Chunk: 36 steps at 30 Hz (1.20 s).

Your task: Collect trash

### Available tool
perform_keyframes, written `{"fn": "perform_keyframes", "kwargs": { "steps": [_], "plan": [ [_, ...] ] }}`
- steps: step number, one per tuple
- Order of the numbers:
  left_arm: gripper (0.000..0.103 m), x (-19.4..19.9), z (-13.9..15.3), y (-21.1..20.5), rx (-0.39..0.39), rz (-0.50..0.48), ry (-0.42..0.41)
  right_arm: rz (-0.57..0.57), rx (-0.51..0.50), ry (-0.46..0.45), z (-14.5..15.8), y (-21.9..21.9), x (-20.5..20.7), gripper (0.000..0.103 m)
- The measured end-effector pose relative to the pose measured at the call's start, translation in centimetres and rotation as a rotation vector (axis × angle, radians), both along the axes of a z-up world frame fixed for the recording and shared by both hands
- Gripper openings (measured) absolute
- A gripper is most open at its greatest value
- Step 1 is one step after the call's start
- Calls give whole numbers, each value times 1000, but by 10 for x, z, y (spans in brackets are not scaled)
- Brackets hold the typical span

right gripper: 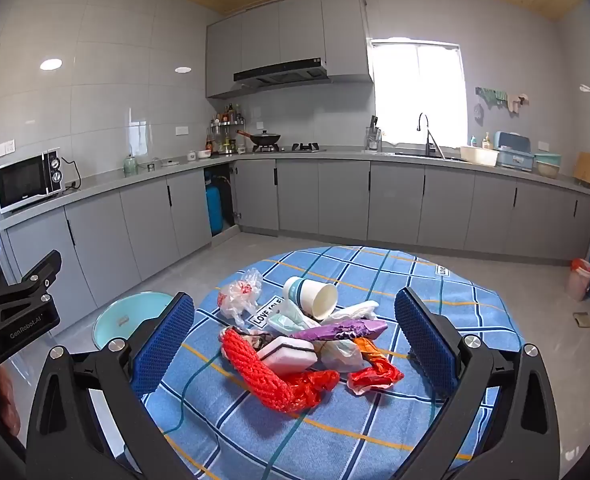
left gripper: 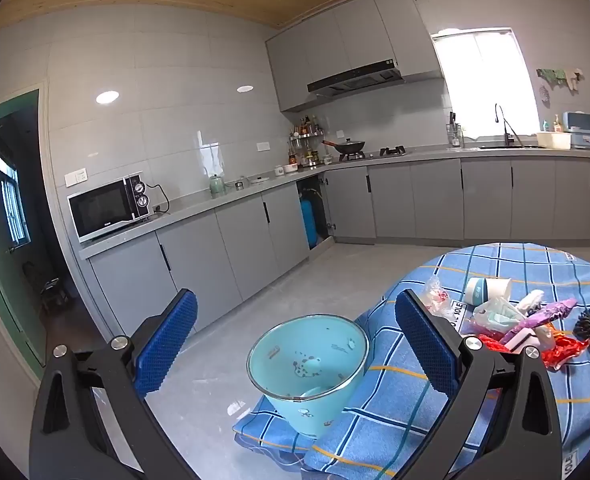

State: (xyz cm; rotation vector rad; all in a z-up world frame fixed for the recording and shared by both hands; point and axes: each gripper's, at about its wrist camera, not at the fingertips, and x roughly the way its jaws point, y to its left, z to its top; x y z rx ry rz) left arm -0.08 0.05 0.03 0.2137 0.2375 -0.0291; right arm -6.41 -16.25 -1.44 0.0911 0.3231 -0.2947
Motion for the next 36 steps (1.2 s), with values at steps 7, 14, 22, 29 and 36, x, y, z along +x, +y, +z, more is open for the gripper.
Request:
{"fn": "perform_keyframes", "kwargs": {
  "steps": [7, 14, 22, 29, 36],
  "plan": [
    [98, 0, 1, 3, -7, 6, -2, 0, -2, -3, 0, 0, 0, 99],
    [98, 1, 3, 3, -4, 13, -4, 1, -1, -3, 0, 0, 0, 99],
    [98, 0, 4, 4, -2, 14, -6, 1, 1, -4, 0, 0, 0, 99],
    [98, 0, 2, 2, -1, 15, -8, -1, -2, -4, 0, 0, 1, 99],
    [98, 1, 1, 3, -2, 16, -9, -1, -1, -4, -1, 2, 4, 99]
  ]
}}
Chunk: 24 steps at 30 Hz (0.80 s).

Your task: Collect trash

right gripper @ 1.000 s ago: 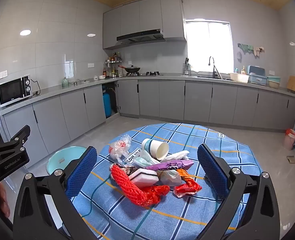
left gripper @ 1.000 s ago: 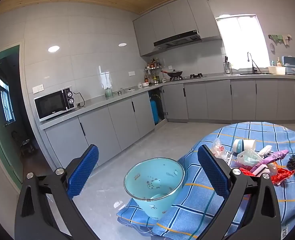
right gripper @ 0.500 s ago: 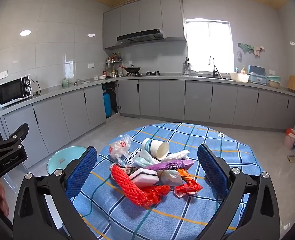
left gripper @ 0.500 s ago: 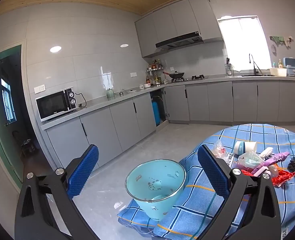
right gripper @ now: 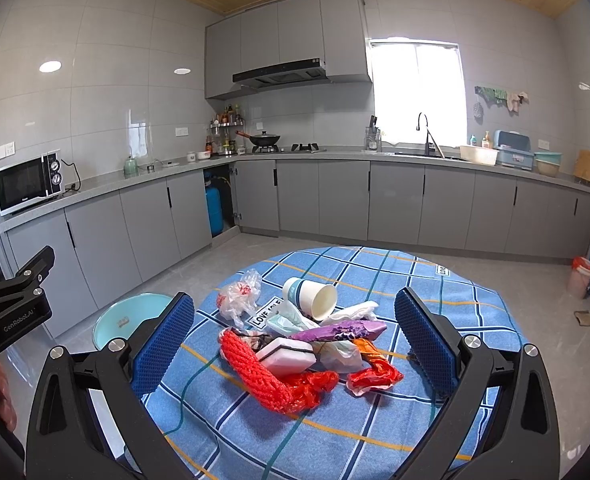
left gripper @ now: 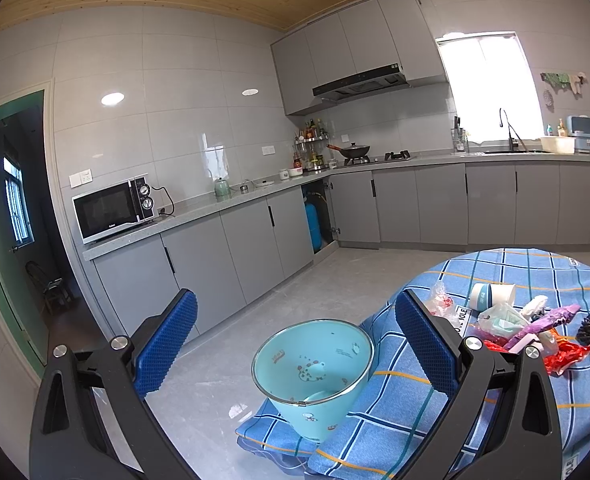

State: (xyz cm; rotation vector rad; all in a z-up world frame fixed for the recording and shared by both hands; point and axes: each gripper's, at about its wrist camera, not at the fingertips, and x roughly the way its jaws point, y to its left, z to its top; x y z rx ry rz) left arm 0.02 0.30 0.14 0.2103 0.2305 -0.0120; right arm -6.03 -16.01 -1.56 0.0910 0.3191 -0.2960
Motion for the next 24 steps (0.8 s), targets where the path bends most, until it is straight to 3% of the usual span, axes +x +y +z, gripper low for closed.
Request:
{"fn": "perform_keyframes", "kwargs": {
  "steps": [24],
  "plan": [
    [98, 1, 0, 3, -4, 6, -6, -2, 1, -1, 0, -6, -4, 99]
  ]
}}
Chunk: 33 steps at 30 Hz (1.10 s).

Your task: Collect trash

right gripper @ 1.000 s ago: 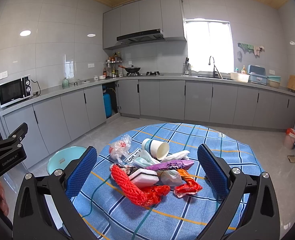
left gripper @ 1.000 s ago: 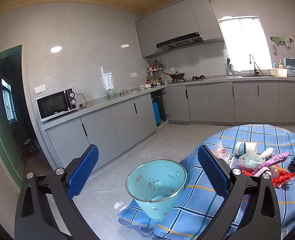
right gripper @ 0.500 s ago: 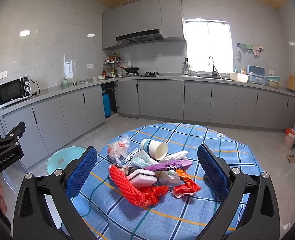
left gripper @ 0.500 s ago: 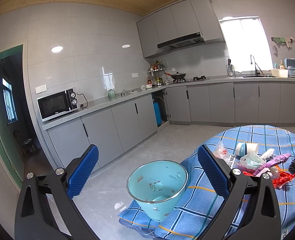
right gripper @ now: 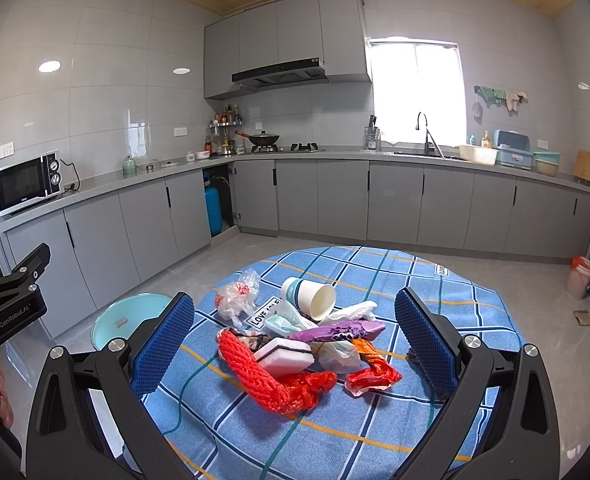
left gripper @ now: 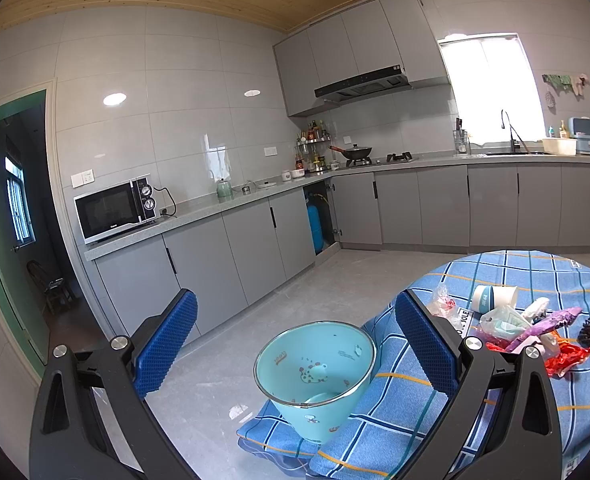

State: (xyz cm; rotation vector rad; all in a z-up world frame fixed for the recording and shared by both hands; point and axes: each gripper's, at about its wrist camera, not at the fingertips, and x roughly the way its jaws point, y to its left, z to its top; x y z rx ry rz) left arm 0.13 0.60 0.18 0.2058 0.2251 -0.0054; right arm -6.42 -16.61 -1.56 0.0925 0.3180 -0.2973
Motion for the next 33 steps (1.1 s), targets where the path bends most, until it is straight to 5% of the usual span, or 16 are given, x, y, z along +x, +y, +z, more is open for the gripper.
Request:
{"fn": "perform_keyframes", "kwargs": {
  "steps": [33],
  "plan": [
    [98, 0, 2, 1, 3, -1, 7, 0, 0, 3, -1, 2, 2, 99]
  ]
}}
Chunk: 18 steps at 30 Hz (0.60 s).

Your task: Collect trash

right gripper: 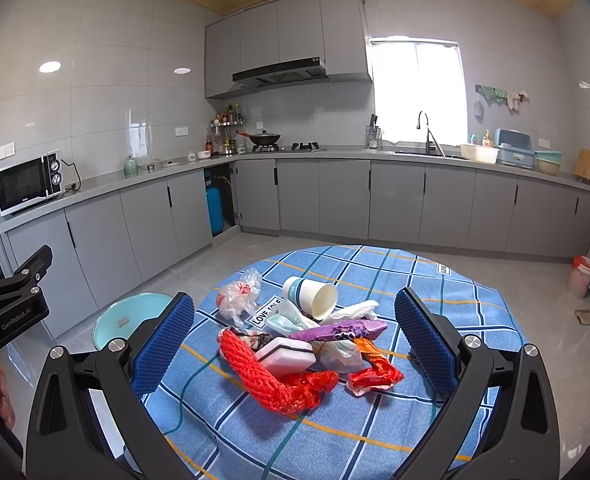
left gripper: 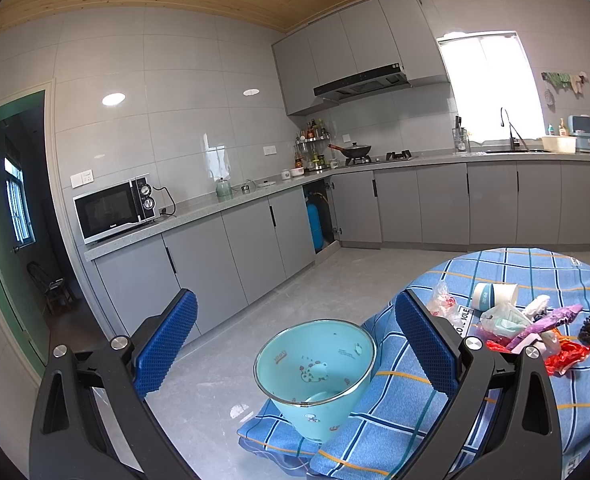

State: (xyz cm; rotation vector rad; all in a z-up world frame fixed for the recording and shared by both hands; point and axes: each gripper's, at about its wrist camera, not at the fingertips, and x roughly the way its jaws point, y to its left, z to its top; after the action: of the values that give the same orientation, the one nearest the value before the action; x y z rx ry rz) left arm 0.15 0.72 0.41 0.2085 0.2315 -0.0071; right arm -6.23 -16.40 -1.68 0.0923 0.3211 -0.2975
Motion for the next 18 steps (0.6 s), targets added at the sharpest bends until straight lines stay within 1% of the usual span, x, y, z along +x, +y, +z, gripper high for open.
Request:
{"fn": "perform_keyframes", "kwargs": {
  "steps": [5, 8, 11, 18],
  "plan": [
    [98, 2, -3, -2, 5, 0, 3, -12, -5, -6, -4, 1, 2, 99],
    [98, 5, -7, -4, 6, -5, 8, -30, -7, -24, -5, -8, 1, 99],
    [98, 12, -14, -7, 5, -13, 23, -74, -13, -25, -14, -22, 3, 99],
    [97, 31, -40, -24, 22, -48, 80, -163, -20, 42, -42, -56, 16, 99]
  ]
}}
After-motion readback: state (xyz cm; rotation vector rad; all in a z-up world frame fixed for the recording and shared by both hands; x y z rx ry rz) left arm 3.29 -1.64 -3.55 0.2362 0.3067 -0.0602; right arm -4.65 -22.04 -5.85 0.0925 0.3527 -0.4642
